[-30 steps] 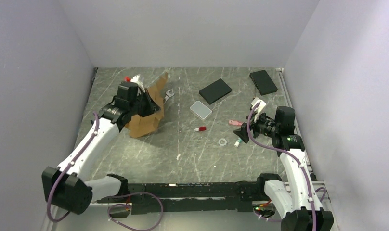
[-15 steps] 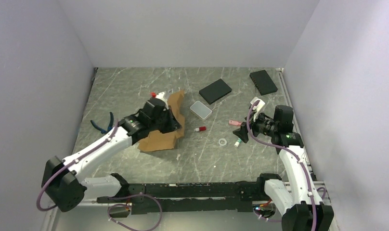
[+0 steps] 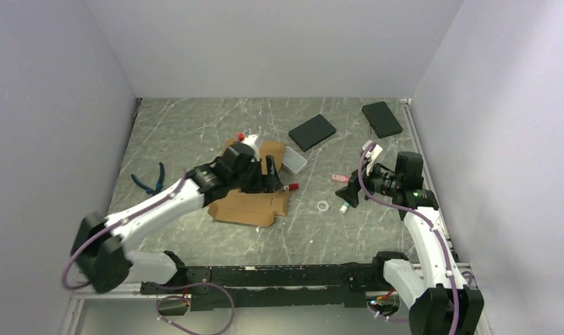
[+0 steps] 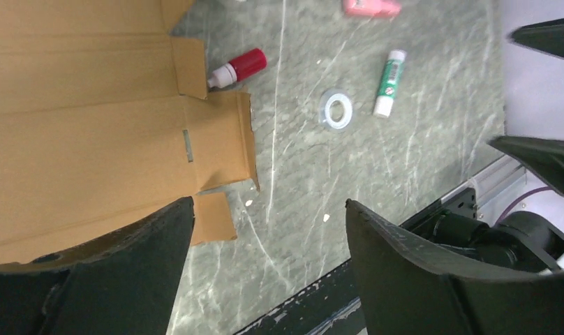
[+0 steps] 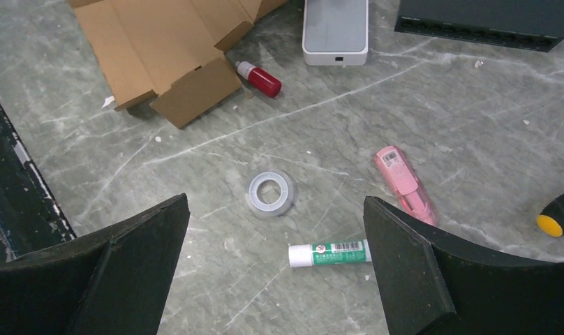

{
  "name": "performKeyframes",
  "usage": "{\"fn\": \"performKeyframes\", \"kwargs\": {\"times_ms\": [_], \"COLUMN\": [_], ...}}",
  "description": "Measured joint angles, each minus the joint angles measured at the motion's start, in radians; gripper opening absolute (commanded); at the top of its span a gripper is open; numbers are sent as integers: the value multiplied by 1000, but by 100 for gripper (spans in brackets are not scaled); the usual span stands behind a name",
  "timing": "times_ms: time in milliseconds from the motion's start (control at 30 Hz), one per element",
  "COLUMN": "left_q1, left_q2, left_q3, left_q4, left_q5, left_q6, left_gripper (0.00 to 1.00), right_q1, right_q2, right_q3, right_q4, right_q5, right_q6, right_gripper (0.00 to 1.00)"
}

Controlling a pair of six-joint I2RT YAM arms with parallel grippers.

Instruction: Fold the paper box

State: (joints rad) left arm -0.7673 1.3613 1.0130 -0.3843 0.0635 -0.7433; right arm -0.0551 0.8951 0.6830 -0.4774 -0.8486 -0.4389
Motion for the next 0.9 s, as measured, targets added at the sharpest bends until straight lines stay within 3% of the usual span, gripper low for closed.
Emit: {"fn": "performKeyframes", "kwargs": {"times_ms": [100, 200, 367, 500, 633, 767, 900], "left_q1": [2, 35, 256, 504, 683, 798, 861], "left_q2": [-185, -397, -539, -391, -118, 102, 245], "left_q3": [-45, -135, -235, -180, -31, 118, 209], "left_q4": [-11, 7, 23, 42, 42, 0, -56], "left_q5": [-72, -162, -179, -55, 174, 393, 512], "left_q6": [55, 113, 176, 194, 211, 264, 354], "left_gripper": [99, 99, 100, 100, 99, 99, 90], "right_q1": [3, 13, 33, 37, 37, 37, 37], "right_q2": [2, 14, 40, 43, 43, 40, 40], "right_q3": [0, 0, 0, 0, 0, 0, 0], "right_q4": [0, 1, 1, 1, 1, 1, 1], "right_q5": [-17, -29, -33, -32, -31, -28, -28], "right_q6": [8, 16, 20, 20, 20, 20, 20], "right_gripper": [100, 100, 100, 100, 100, 100, 100]}}
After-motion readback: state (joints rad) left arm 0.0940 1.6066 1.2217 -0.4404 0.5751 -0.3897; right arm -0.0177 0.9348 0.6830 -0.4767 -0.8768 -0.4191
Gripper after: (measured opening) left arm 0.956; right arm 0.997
